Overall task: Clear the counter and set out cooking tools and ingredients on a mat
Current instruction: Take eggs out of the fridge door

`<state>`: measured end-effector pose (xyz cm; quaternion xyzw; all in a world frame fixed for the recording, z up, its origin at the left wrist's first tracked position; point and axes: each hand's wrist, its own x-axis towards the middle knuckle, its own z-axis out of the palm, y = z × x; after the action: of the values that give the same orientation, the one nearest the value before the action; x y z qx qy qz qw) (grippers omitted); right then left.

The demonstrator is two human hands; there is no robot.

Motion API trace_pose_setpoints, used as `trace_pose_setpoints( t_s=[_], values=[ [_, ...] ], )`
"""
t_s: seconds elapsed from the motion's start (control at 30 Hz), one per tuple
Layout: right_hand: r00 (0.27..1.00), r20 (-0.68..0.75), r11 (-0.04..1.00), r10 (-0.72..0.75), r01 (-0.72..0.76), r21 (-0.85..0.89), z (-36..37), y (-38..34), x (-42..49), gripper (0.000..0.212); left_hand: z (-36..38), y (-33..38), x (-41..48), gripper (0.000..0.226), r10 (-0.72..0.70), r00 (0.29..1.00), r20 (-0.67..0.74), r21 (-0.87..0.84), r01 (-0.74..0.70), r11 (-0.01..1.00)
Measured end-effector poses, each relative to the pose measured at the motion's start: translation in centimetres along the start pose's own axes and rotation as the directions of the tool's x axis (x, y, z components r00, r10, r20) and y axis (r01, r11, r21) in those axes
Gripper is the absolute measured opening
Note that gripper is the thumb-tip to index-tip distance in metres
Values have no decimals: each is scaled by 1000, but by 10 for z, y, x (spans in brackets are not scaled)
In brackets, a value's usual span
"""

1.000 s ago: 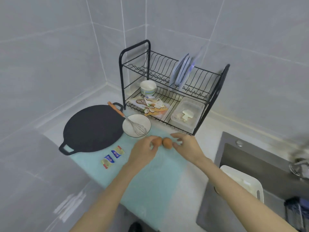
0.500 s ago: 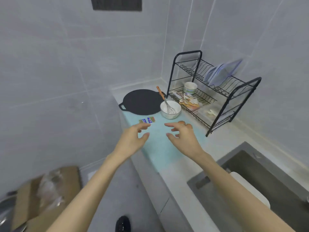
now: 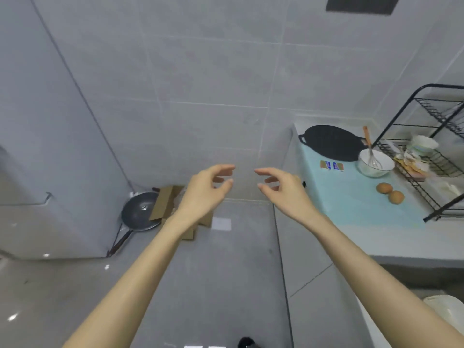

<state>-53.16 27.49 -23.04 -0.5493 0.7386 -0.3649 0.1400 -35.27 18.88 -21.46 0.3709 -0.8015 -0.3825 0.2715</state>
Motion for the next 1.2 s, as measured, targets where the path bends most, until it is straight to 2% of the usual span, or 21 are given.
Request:
trace_pose_setpoints(
  t_s=[0.3, 0.6, 0.87, 1.03, 1.2],
  values=[
    [986, 129, 993, -109, 102, 61, 114, -131, -85, 31, -113, -69, -150, 30, -84, 992, -97, -31, 82, 996],
    [922, 310, 971, -231, 199, 129, 217, -225, -148, 31, -206, -126, -273, 30, -205, 950, -235, -40, 201, 979],
    [784, 533, 947, -317, 295, 129, 317, -298, -163, 33, -280, -193, -350, 27, -386, 838, -386, -103, 376, 921],
    [691, 629, 928, -357, 335, 159, 394, -340, -167, 34, -330, -240, -382, 29, -477, 754, -452, -148, 463, 874],
    [625, 683, 920, -378, 335, 203, 476, -391, -160, 34, -393, -291, -391, 30, -507, 717, -479, -160, 496, 853]
  ],
)
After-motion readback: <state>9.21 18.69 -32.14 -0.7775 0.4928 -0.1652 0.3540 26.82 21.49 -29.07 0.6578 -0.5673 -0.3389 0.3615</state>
